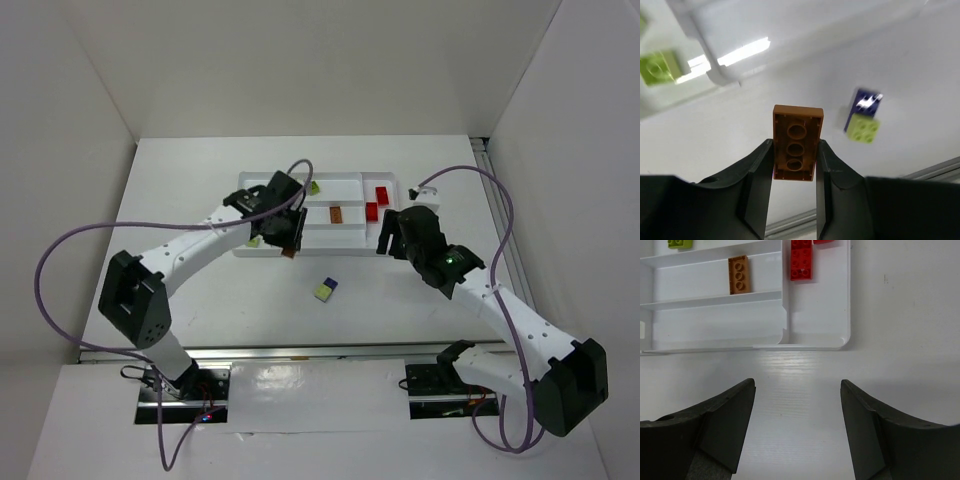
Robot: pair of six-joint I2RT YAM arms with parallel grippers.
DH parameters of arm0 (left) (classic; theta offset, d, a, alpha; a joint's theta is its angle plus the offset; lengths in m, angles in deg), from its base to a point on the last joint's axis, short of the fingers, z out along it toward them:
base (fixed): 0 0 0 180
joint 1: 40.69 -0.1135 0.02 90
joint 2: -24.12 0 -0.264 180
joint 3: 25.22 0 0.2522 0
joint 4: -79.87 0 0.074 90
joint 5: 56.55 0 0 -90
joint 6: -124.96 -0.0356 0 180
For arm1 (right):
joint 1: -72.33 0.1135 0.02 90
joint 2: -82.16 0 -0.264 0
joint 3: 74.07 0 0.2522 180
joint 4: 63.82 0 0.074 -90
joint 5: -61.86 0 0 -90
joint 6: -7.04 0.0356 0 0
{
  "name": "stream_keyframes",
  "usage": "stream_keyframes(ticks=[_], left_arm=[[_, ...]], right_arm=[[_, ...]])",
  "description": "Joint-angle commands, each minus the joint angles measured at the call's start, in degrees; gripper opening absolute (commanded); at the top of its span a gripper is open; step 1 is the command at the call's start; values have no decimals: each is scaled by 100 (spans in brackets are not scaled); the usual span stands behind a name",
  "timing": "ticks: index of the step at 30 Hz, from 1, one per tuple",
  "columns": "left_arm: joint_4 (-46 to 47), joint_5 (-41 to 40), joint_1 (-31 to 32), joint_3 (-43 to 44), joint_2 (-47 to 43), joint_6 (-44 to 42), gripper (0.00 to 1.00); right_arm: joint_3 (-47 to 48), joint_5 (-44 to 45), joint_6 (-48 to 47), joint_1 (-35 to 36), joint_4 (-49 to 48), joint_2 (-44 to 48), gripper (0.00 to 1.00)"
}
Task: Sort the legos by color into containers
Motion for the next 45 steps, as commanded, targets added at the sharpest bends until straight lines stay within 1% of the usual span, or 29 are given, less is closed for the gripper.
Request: stream_keyframes(ticks=[1, 2, 4, 5, 8, 9, 12, 13, 14, 17, 18, 20, 21, 22, 23, 24, 26, 29, 30, 32, 33, 35, 36, 37, 39, 40, 41, 43, 45], left_arm=[[-265, 185, -349, 812, 93, -208, 0], [-317, 185, -350, 1197, 425, -208, 0], [-378, 272, -543, 1595, 805, -94, 0], [-431, 386, -544, 2040, 1224, 45, 0], [-371, 475, -711, 2762, 1781, 379, 0], [-370, 536, -772, 2913, 2095, 450, 0], [-203, 597, -886, 3467, 2528, 582, 0], [-203, 598, -887, 3599, 2808, 583, 0], [-203, 598, -887, 3809, 2924, 644, 0], [-203, 545, -1009, 4039, 3267, 723, 1], [-203, 406, -1010, 4040, 3329, 793, 11], [-203, 405, -1062, 4215, 3443, 794, 26], [-273, 405, -1062, 4216, 3496, 846, 37], [-273, 352, -1062, 4216, 3496, 846, 61], [-273, 352, -1062, 4216, 3496, 916, 72], [-273, 352, -1062, 4085, 3322, 969, 80], [-81, 492, -1062, 3935, 3163, 970, 84], [-1, 422, -922, 3794, 2812, 786, 84], [-1, 361, -765, 3698, 2697, 724, 81], [-54, 361, -554, 3260, 2260, 504, 76], [-54, 361, -309, 2770, 2074, 443, 75], [94, 361, -44, 2171, 1705, 267, 75], [192, 361, 201, 1863, 1320, 206, 78], [306, 448, 325, 1208, 1125, 127, 81], [491, 588, 649, 729, 712, 73, 91], [561, 659, 747, 396, 623, 73, 93], [562, 842, 826, 279, 561, 73, 95], [614, 844, 1089, 121, 508, 125, 95], [614, 652, 1301, 32, 455, 126, 95]], right_arm=[[43, 126, 54, 41, -52, -8, 76], [43, 126, 54, 41, -52, -8, 76], [43, 126, 54, 41, -52, -8, 76], [43, 126, 54, -11, -52, -8, 76], [43, 126, 107, -11, -104, 53, 76], [43, 65, 107, -11, -105, 53, 76], [43, 3, 107, -11, -105, 53, 76], [43, -58, 107, -11, -157, 53, 76], [43, -110, 107, -11, -210, 53, 76], [-9, -164, 160, -11, -210, 53, 76], [-9, -164, 160, -11, -262, 53, 76], [-9, -164, 212, -64, -263, 53, 76], [-62, -164, 213, -64, -263, 53, 76], [-62, -164, 213, -64, -263, 53, 76], [-62, -164, 213, -64, -263, 53, 76], [-62, -164, 213, -64, -324, 53, 76], [-62, -164, 213, -64, -324, 53, 76], [-62, -164, 213, -64, -324, 53, 76], [-62, -164, 213, -64, -324, 53, 76], [-62, -94, 213, -64, -255, 114, 76], [-62, -41, 213, -64, -254, 167, 76], [-62, -41, 265, -64, -201, 167, 76], [-62, -41, 265, -64, -201, 167, 76], [-62, -41, 265, -64, -149, 167, 76], [-115, -41, 265, -64, -149, 167, 76], [-115, -41, 265, -64, -149, 167, 76], [-115, -41, 265, -64, -149, 167, 76], [-115, -41, 265, -64, -87, 167, 76], [-115, -41, 265, -64, -26, 220, 76]])
